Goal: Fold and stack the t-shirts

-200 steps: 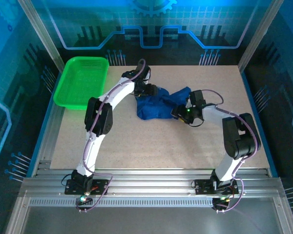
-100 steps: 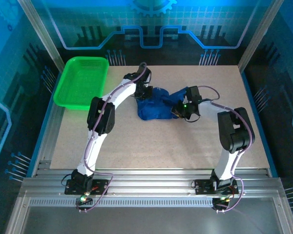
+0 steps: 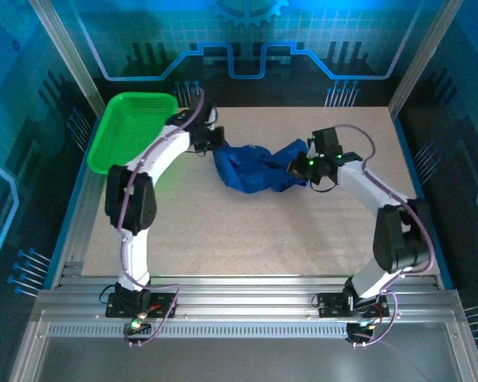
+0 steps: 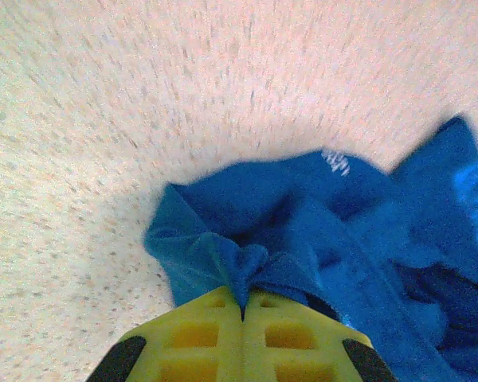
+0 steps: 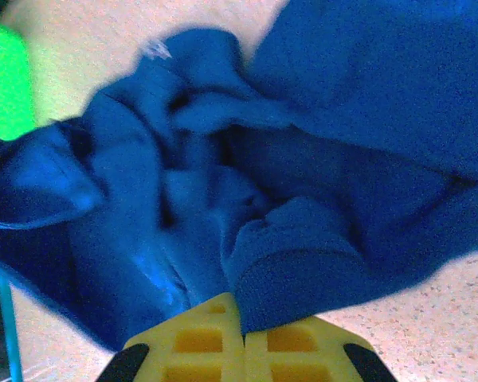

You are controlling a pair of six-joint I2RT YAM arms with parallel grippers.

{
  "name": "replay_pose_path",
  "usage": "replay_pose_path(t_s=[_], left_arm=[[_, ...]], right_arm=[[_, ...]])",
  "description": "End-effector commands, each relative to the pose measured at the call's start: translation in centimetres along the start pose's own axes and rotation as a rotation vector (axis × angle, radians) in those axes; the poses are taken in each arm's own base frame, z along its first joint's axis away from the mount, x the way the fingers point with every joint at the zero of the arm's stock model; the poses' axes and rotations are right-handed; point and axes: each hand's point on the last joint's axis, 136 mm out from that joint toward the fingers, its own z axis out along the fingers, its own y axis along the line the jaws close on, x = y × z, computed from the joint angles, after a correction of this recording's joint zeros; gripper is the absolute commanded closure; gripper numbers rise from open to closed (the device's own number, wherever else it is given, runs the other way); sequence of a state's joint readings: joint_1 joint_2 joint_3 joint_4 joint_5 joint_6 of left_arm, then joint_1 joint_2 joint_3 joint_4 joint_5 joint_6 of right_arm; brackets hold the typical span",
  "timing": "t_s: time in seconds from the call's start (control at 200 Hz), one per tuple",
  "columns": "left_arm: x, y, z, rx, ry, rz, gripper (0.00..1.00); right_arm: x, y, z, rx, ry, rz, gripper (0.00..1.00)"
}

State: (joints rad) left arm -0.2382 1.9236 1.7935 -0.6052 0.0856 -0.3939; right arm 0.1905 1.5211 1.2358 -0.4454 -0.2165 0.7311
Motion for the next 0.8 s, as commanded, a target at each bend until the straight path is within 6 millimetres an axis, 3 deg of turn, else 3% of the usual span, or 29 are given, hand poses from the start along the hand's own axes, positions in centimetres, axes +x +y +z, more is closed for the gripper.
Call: replay_pose_path(t_s=[0.0, 0.33, 0.425, 0.51, 0.655, 0.795], left_arm=[[-3.4, -2.4, -5.0, 0.124, -0.124, -0.039, 1.0], [-12.5, -6.5, -18.8, 0.262, -0.466, -0.041, 1.0], [-14.6, -7.2, -23.3, 0.274, -0.585, -0.036, 1.0], [-16.3, -6.5, -26.9, 0.281, -0.682, -0.082, 1.0], [-17.4, -3.0, -29.7, 0.209, -0.751, -0.201, 1.0], [-17.0, -1.3, -28.6, 0.183, -0.703, -0.26, 1.0]], right_arm=[[-3.0, 0.4, -3.9, 0.001, -0.077, -0.013, 1.0], [-13.2, 5.7, -16.0, -0.14, -0.385, -0.058, 1.0], [-15.0, 6.9, -19.5, -0.167, -0.474, -0.077, 1.0], [-16.3, 6.8, -22.4, -0.184, -0.531, -0.054, 1.0], [-17.2, 4.9, -24.1, -0.243, -0.537, 0.057, 1.0], [-16.7, 3.9, -24.9, -0.27, -0.547, 0.072, 1.0]])
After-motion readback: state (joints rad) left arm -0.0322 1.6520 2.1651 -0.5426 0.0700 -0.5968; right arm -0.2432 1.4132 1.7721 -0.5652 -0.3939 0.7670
